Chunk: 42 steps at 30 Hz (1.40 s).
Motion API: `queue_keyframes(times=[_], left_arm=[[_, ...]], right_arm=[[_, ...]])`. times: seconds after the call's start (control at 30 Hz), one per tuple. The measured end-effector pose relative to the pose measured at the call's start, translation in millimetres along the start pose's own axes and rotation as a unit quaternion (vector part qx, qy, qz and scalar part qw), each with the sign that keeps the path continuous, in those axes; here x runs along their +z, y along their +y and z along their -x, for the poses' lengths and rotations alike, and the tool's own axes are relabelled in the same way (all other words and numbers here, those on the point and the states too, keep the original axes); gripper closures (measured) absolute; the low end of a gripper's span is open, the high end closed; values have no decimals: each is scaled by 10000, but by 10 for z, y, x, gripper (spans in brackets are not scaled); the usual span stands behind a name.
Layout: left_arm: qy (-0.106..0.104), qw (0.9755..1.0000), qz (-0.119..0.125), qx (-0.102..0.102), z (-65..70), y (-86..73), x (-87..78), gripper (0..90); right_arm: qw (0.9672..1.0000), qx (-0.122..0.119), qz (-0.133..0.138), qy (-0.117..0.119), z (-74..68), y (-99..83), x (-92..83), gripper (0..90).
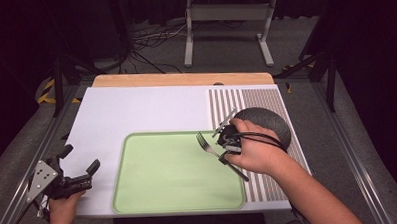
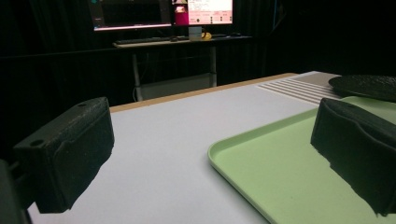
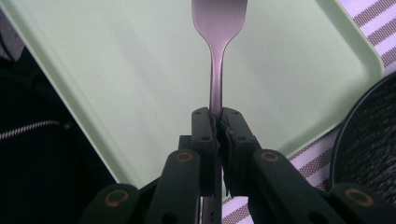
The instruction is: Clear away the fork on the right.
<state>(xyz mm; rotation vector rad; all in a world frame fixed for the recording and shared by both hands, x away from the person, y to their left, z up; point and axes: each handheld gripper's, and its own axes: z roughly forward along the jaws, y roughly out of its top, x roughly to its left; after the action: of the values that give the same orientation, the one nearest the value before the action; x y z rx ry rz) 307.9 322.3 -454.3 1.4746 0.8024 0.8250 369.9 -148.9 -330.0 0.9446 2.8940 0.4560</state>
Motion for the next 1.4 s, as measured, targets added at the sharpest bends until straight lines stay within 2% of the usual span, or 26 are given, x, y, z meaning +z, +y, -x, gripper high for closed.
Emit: queue_keyframes(times=[0.07, 0.13, 0.23, 0.33, 0.53, 0.63, 0.7, 0.77, 0.9, 1.13, 1.4], left_arm=[[5, 10000, 11, -9, -1, 0, 0, 1], [5, 10000, 14, -10, -2, 0, 0, 1], [4, 10000, 3, -3, 0, 2, -3, 1], [-3, 10000, 10, -8, -1, 1, 0, 2], [-11, 10000, -8, 3, 2, 3, 0, 1], [-10, 10000, -13, 6, 2, 3, 2, 2], [-9, 10000, -11, 6, 1, 3, 3, 2], [-3, 10000, -3, 5, 1, 3, 3, 1], [-3, 10000, 6, 0, 3, 4, 2, 2], [-5, 10000, 7, 0, 2, 4, 2, 2], [-5, 10000, 2, -1, 4, 3, 5, 2]], right_arm=[[9998, 196, -77, -25, -16, 9, 16, 843], [9992, 393, -23, -19, -31, 22, 29, 843], [9988, 479, -6, -112, -30, 36, 44, 843], [9974, 696, 4, -180, -30, 45, 80, 843], [9941, 1068, 16, -207, 0, 42, 165, 842], [9937, 1108, -53, -158, 29, 37, 224, 842], [9928, 1182, -58, -209, 39, 33, 257, 842], [9906, 1347, -33, -216, 44, 32, 285, 841], [9891, 1463, -57, -184, 52, 29, 350, 841], [9894, 1435, -187, -130, 41, 3, 498, 840], [9858, 1638, -341, -103, 66, -38, 615, 839]])
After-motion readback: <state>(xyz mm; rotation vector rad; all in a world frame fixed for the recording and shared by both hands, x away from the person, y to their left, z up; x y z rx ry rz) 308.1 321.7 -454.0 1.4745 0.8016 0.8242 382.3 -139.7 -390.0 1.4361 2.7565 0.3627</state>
